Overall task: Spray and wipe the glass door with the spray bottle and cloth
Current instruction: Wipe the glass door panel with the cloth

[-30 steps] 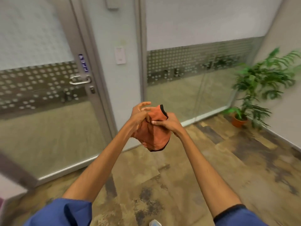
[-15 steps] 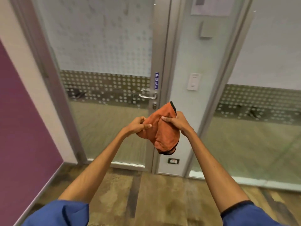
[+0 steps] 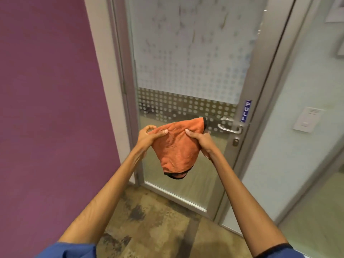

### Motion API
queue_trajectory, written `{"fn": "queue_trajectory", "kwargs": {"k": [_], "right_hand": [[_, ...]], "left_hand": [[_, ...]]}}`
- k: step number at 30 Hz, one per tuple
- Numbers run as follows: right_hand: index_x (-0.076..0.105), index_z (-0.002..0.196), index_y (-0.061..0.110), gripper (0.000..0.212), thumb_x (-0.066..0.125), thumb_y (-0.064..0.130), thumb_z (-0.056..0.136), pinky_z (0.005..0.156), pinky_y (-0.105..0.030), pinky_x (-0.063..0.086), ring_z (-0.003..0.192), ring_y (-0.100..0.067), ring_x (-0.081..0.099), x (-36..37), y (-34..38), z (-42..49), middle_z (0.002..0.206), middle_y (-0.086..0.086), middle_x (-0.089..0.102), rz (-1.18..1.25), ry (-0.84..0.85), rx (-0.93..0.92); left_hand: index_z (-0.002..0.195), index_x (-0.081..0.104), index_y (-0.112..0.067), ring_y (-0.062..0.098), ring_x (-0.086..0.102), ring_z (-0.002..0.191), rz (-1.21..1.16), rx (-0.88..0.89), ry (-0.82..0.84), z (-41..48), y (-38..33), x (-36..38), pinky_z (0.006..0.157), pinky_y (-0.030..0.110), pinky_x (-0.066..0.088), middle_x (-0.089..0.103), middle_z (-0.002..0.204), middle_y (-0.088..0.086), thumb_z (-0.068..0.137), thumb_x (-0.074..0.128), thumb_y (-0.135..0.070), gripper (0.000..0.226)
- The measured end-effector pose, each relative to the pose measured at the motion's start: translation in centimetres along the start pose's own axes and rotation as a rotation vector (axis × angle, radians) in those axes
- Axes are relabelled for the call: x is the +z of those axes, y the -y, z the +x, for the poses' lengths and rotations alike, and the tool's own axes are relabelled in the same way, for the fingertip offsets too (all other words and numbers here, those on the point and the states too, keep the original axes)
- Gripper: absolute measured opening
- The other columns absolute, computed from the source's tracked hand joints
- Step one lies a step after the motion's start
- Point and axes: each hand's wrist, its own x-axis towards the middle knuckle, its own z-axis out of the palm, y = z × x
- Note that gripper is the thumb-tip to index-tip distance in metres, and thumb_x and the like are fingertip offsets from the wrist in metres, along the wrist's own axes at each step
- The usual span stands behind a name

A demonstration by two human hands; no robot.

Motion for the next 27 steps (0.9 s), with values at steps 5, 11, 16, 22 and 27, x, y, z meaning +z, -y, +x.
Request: {"fn": "queue_trajectory", "kwargs": {"k": [5,11,16,22,27], "right_hand": [[0.069,0.113,-0.004,0.040,0.081,0.016,0.080,0.095,-0.040,0.056,0.108,-0.025,0.069,8.3,1.2,5.6,0.115,-0.015,0.072,0.160,-0.012,-0.045],[0.072,0.107,-0.001,0.033,0.082,0.011,0.078,0.091,-0.038,0.057,0.103,-0.025,0.071,16.0,2.2,11.8,0.110,-0.014,0.074,0.107,0.029,-0.143],[0.065,0.120,-0.003,0.043,0.078,0.014,0.082,0.092,-0.032,0.055,0.113,-0.023,0.068,20.1,1.5,16.1,0.119,-0.012,0.072,0.155,0.114,-0.013],[0.070,0.115,0.005,0.046,0.080,0.030,0.079,0.096,-0.033,0.053,0.108,-0.019,0.070,21.7,2.7,22.3,0.115,-0.007,0.074,0.148,0.004,-0.014],[0.069,0.105,0.012,0.059,0.089,0.048,0.063,0.090,-0.039,0.057,0.101,-0.020,0.071,22.0,3.9,28.0,0.109,-0.005,0.073,-0.054,-0.239,-0.158]], "left_hand": [[0.118,0.065,-0.016,0.012,0.073,0.089,-0.158,-0.078,0.138,5.0,1.1,-6.5,0.067,0.024,0.055,0.075,0.107,0.000,0.065,0.088,-0.031,0.060],[0.118,0.068,-0.008,0.015,0.072,0.091,-0.215,-0.031,0.077,12.9,1.2,-13.4,0.075,0.026,0.060,0.077,0.100,-0.001,0.087,0.073,-0.015,0.032],[0.122,0.063,-0.006,0.024,0.067,0.107,-0.218,0.076,0.054,18.7,-1.6,-16.6,0.097,0.038,0.054,0.070,0.117,0.013,0.092,0.067,-0.014,0.031],[0.127,0.058,-0.008,0.013,0.064,0.104,-0.090,0.258,0.085,24.3,-4.1,-17.3,0.083,0.014,0.055,0.066,0.120,0.007,0.095,0.063,-0.014,0.033],[0.119,0.061,0.000,0.020,0.067,0.103,-0.055,0.435,-0.014,29.5,-4.8,-16.2,0.091,0.028,0.055,0.069,0.115,0.015,0.094,0.064,-0.008,0.026]]}}
